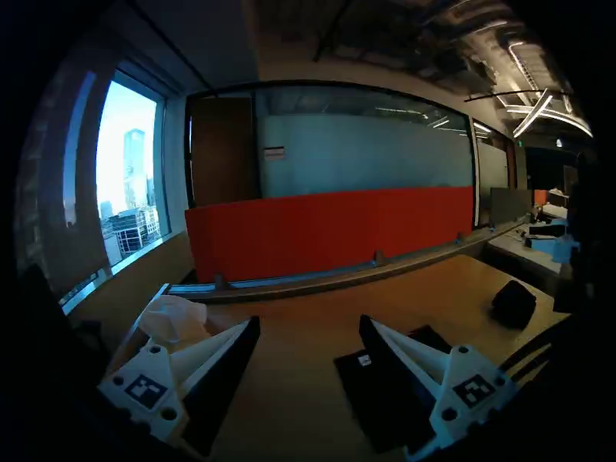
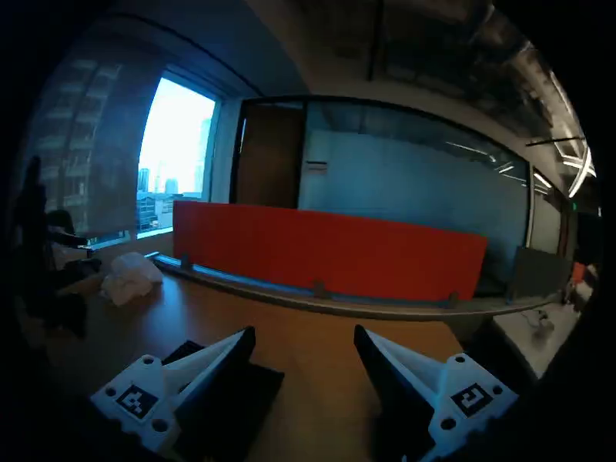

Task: Fold towel

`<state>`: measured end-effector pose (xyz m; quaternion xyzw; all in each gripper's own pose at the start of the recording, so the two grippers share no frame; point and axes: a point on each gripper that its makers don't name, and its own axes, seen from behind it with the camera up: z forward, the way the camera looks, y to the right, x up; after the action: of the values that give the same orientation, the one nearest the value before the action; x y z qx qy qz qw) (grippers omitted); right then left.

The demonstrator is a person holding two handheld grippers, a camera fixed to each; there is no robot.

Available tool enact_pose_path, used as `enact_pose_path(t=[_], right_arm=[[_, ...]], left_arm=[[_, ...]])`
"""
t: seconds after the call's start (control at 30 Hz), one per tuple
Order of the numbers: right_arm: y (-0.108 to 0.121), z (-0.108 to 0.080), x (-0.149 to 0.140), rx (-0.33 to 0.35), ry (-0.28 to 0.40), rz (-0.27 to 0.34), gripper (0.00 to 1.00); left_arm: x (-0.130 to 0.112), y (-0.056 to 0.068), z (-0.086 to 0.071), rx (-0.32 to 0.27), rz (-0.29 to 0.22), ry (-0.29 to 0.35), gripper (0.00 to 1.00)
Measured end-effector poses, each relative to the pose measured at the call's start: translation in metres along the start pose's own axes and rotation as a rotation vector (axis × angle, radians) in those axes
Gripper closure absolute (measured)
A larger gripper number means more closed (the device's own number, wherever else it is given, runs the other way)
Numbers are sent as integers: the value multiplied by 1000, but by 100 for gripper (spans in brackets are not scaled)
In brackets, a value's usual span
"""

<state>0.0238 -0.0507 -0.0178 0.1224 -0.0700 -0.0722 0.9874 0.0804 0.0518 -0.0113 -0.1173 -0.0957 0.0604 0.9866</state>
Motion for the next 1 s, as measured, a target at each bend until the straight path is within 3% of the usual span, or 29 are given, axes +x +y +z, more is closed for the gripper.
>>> enact_pose_path(t=[0.47,0.7,1.0], right_arm=[[-52,-3,-21,203,-107,-108,1],[-62,-1,-36,244,-142,-156,0],[-73,0,-69,271,-188,-155,0]], left_arm=[[-33,50,-7,-197,68,-101,4],[-52,64,-6,-230,76,-127,4],[-90,79,-5,-255,115,-152,4]])
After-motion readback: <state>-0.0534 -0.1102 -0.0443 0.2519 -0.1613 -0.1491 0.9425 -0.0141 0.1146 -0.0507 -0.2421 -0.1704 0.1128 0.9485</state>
